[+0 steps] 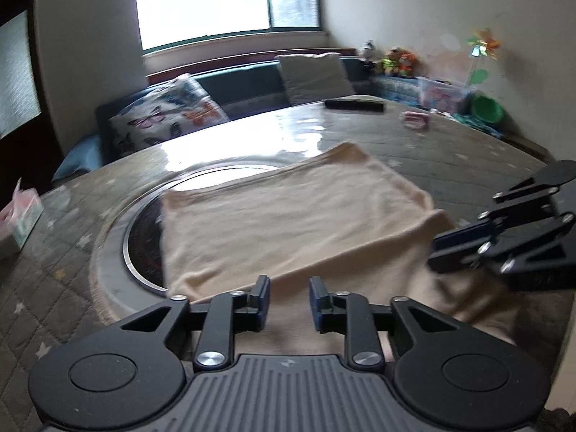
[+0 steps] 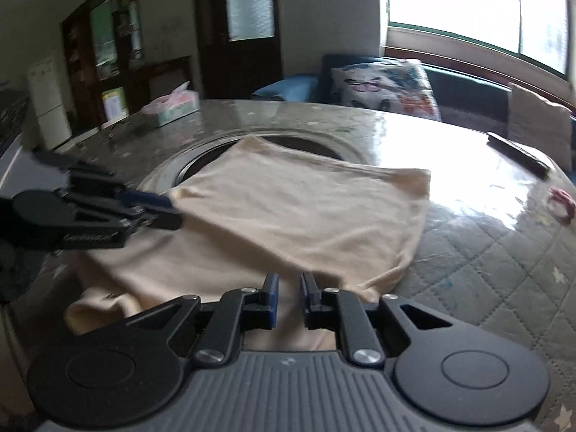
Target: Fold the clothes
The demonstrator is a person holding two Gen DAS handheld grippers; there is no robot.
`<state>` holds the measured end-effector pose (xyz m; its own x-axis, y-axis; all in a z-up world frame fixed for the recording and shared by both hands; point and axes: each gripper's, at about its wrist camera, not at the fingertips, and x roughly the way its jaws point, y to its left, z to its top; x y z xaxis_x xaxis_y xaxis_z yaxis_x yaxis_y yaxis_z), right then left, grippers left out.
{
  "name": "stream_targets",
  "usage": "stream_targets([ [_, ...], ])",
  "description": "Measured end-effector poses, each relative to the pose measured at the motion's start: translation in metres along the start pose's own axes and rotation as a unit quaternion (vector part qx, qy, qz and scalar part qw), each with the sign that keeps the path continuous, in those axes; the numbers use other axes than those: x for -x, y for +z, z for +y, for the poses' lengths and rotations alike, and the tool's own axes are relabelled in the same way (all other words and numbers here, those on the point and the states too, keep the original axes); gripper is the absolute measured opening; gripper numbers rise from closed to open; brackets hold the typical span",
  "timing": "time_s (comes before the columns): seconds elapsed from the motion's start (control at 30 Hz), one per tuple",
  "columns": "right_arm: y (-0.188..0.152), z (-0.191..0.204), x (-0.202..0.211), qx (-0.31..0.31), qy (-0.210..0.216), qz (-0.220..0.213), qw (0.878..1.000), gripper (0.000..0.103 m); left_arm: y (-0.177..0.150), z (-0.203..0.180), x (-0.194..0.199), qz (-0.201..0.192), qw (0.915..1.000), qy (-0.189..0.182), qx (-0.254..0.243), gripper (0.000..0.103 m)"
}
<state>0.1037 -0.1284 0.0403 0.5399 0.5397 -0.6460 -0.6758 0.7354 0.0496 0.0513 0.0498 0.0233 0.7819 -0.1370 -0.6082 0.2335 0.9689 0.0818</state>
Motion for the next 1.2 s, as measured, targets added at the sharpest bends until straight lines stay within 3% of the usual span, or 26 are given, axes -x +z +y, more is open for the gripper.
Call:
stream_targets([
  [0.5, -0.020, 0.004, 0.026, 0.023, 0.005, 0.026, 0.999, 0.022, -0.031, -0.008, 0.030, 0.015, 0.9987, -0.011, -0.046, 0.039],
  [0.67, -0.008, -0.001, 0.030, 0.012, -0.001, -0.003, 1.000, 0.022, -0.040, -0.005, 0.055, 0.013, 0.9971, -0.013, -0.074, 0.043],
  [0.8, 0.005, -0.008, 0.018, -0.007, -0.007, -0.026, 1.000, 0.022, -0.049, -0.005, 0.067, 0.018, 0.9945, -0.016, -0.102, 0.045],
  [0.97, 0.000, -0.024, -0.005, -0.039, -0.016, 0.000, 0.999, 0.022, -0.060, -0.006, 0.080, 0.025, 0.9905, -0.029, -0.132, 0.046],
  [1.2, -0.005, -0.017, 0.020, -0.016, -0.008, -0.003, 1.000, 0.022, -0.071, -0.020, 0.080, 0.017, 0.9832, -0.037, -0.178, 0.047],
])
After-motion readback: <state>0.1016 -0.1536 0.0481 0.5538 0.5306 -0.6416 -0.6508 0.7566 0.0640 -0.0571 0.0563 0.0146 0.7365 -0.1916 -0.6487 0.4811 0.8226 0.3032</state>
